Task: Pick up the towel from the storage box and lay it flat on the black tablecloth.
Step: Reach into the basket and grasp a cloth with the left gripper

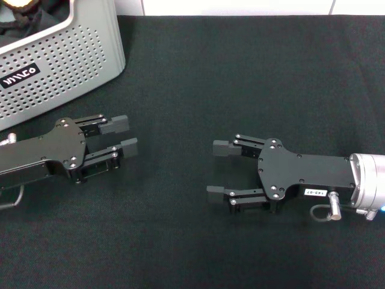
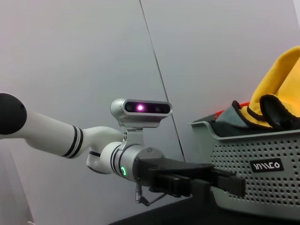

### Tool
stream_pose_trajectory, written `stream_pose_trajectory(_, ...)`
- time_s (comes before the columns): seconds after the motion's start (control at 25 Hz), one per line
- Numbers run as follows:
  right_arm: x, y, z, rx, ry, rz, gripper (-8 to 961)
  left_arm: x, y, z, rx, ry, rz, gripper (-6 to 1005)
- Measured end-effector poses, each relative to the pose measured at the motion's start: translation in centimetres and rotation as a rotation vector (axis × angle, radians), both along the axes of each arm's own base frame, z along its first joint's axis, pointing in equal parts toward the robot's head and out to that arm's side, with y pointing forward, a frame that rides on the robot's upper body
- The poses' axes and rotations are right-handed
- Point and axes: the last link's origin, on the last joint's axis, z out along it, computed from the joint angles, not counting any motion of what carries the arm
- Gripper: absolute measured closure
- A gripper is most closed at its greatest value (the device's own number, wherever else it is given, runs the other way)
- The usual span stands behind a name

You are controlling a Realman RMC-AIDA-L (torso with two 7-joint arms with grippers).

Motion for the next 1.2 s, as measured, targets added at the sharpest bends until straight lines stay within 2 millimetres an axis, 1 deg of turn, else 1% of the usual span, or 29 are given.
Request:
stream_pose_trajectory(0.24, -0.1, -0.2, 0.0, -0.005, 0.001, 0.016, 80, 0.6, -0.8, 0.4, -0.041, -0.022, -0.063, 449)
stream_pose_trajectory(0.4, -0.2, -0.2, 0.0, -0.008, -0.001, 0.021, 78, 0.5, -1.2, 0.6, -0.045, -0.026, -0.078, 451)
stream_pose_trajectory(0.84, -0.3, -0.1, -0.1, -0.008, 0.002, 0.025, 77, 0.5, -1.2, 0.5, -0.044, -0.029, -0.073, 454)
stream_pose_trajectory(0.92, -0.1, 0.0, -0.1, 0.005, -0.003, 0.014, 78, 0.7, -0.8, 0.9, -0.043, -0.053, -0.046, 455)
stream_pose_trajectory(1.0, 0.2, 0.2, -0.1, 0.022, -0.013, 0.0, 78, 1.3, 0.0, 1.7, -0.052, -0.086, -0.007, 455)
stream_pose_trajectory(1.12, 0.5, 0.5, 0.0, 0.041, -0.023, -0.02, 80, 3.1, 1.7, 4.0, -0.04, -0.101, 0.021, 456)
stream_pose_trajectory(1.2, 0.9, 0.7, -0.1, 0.049, -0.032, -0.038, 81, 4.3, 2.6, 6.0, 0.029, -0.07, 0.035, 457)
